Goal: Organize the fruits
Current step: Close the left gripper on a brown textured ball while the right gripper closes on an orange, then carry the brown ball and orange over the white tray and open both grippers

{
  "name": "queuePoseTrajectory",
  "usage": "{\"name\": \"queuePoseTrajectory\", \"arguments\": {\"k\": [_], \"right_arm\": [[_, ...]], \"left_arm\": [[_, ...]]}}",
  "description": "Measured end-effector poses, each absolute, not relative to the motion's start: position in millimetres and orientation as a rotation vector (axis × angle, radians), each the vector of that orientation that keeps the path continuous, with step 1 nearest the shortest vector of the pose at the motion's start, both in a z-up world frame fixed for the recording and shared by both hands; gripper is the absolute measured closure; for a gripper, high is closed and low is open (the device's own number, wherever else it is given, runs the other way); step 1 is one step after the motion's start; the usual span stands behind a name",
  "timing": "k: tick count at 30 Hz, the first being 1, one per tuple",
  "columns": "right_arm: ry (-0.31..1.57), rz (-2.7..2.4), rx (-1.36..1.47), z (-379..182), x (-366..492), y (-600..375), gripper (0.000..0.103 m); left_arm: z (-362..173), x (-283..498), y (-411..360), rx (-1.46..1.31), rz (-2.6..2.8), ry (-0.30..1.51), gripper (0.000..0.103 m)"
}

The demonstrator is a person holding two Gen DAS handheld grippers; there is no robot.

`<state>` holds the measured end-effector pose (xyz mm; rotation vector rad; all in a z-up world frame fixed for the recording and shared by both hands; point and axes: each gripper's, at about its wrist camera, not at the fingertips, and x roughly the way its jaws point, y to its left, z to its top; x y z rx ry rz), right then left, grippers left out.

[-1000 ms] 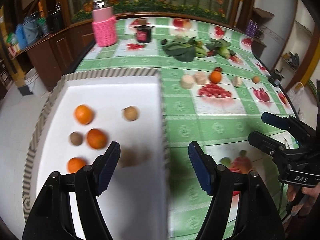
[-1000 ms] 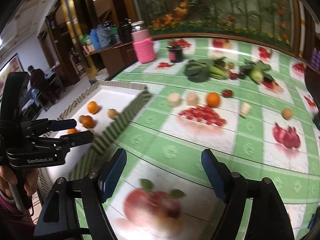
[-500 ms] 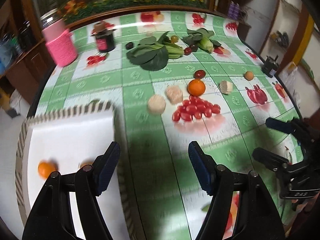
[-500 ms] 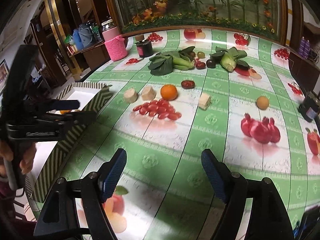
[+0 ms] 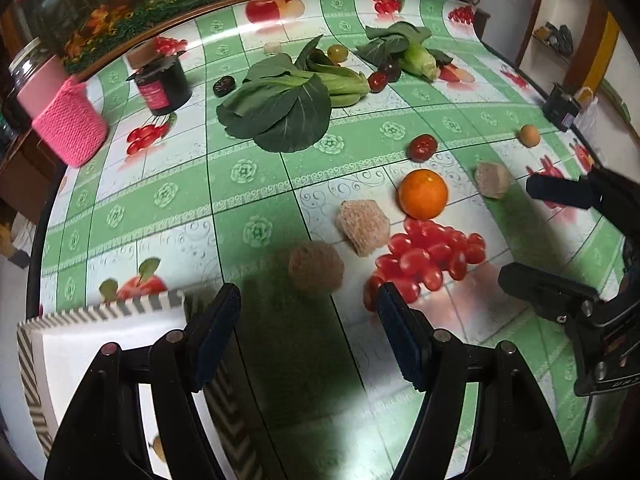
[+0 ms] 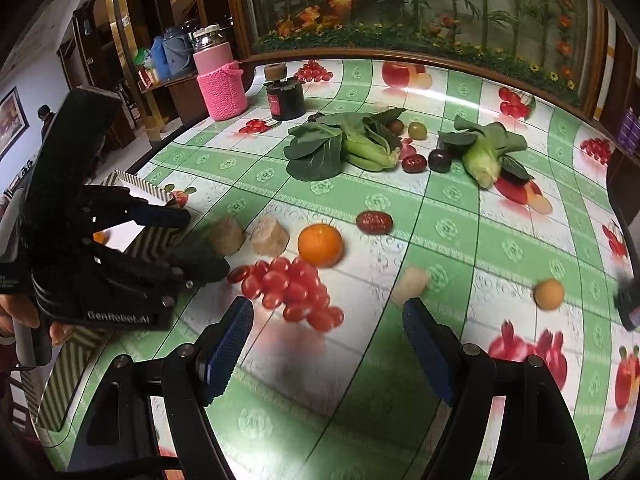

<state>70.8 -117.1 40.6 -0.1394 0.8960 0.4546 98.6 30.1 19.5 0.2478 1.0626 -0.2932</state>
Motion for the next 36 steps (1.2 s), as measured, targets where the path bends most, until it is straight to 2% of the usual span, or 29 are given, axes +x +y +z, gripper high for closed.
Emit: {"name": "queuePoseTrajectory", "arguments": {"k": [1, 3, 4, 14, 18, 20, 21, 36], "right_arm": [[0.896, 0.458, -0.134, 40, 75, -117, 0.024], [0.895, 0.46, -0.126, 39, 80, -117, 0.024], [0.894, 0.465, -0.122, 38, 82, -117, 0.024], [0.884, 0.48, -0.147, 30, 107, -94, 0.027], [0.893, 0.476, -0.207, 23, 113, -82, 0.05], [0.909, 0.468, -0.217, 21, 116, -80, 0.07], [0.917, 0.471, -0.207, 21, 117, -81, 0.072], [0.868, 0.481, -0.127, 41, 37, -112, 0.072]], "left_arm": [[18, 100, 30, 0.255, -0.297, 1.061, 0.036], [15, 103, 30, 0.262, -0.304, 1.066, 0.073], [15, 104, 32, 0.236, -0.327, 1.068, 0.078], [23, 98, 44, 0.184, -0.319, 1.051, 0.079], [29, 91, 46, 0.166, -0.325, 1.044, 0.079], [32, 86, 48, 0.158, -0.324, 1.043, 0.079], [33, 84, 48, 0.157, -0.324, 1.041, 0.079], [52, 37, 57, 0.103, -0.319, 1.018, 0.079]]}}
